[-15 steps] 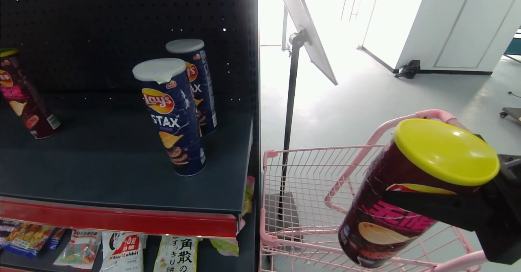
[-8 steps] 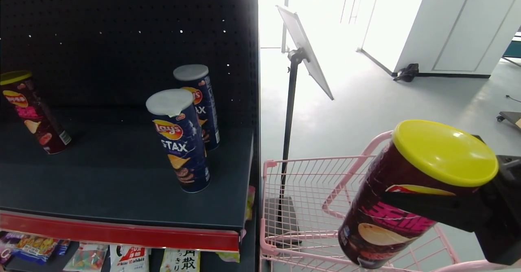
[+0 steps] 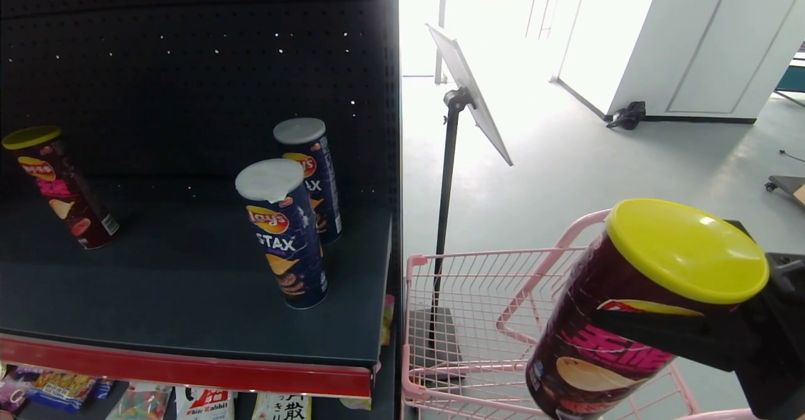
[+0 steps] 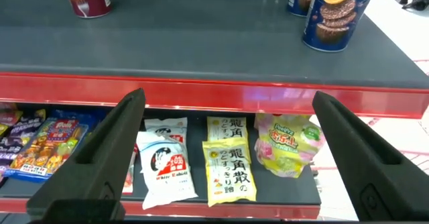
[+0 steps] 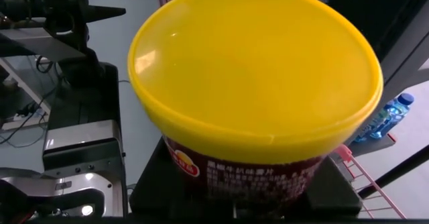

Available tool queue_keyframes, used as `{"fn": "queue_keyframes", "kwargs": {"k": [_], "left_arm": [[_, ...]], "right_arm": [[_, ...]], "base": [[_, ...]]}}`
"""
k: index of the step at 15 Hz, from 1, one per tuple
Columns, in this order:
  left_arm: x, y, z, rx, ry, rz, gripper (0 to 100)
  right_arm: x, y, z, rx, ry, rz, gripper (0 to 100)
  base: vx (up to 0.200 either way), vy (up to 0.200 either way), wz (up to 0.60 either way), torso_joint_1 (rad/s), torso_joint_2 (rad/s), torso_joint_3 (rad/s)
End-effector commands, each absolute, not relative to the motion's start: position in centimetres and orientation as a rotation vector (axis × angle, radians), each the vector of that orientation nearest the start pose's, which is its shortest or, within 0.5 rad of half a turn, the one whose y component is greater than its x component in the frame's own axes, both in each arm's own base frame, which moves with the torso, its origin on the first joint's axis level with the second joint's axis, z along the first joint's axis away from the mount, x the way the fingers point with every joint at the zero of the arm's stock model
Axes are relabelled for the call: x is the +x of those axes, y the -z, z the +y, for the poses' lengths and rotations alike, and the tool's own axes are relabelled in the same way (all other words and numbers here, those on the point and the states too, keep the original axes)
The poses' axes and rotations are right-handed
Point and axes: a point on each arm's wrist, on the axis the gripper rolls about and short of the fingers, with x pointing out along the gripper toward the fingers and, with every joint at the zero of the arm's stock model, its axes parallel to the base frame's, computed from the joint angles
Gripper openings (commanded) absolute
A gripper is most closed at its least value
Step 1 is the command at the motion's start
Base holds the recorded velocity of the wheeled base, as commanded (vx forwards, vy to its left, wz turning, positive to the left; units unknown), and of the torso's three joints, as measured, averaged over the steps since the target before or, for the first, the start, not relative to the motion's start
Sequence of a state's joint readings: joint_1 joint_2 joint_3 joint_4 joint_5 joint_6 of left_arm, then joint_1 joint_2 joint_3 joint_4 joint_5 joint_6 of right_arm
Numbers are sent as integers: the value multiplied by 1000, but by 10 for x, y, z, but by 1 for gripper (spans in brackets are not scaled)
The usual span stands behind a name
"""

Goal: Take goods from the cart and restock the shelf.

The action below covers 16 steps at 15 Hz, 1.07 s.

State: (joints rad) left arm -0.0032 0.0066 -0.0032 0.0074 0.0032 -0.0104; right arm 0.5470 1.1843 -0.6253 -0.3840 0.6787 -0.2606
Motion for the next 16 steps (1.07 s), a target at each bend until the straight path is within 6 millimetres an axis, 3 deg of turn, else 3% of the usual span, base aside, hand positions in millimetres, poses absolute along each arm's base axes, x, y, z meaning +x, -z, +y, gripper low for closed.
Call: {"fn": "queue_keyframes", "kwargs": {"k": [1,13,16], "left_arm": [[-22,-76,0,-11,-2,12,100],[-23,-76,0,-9,0,11,100],[-23,-76,0,-9,0,11,100]], "right_arm": [[140,-233,100,-213,-1231,22,0],[146,-237,91,-191,-1130,28,0],[146,-238,91,-195,-1110,28,0]], "base": [[0,0,0,0,0,0],[0,0,0,0,0,0],[-200,0,0,12,-2,-2]]}}
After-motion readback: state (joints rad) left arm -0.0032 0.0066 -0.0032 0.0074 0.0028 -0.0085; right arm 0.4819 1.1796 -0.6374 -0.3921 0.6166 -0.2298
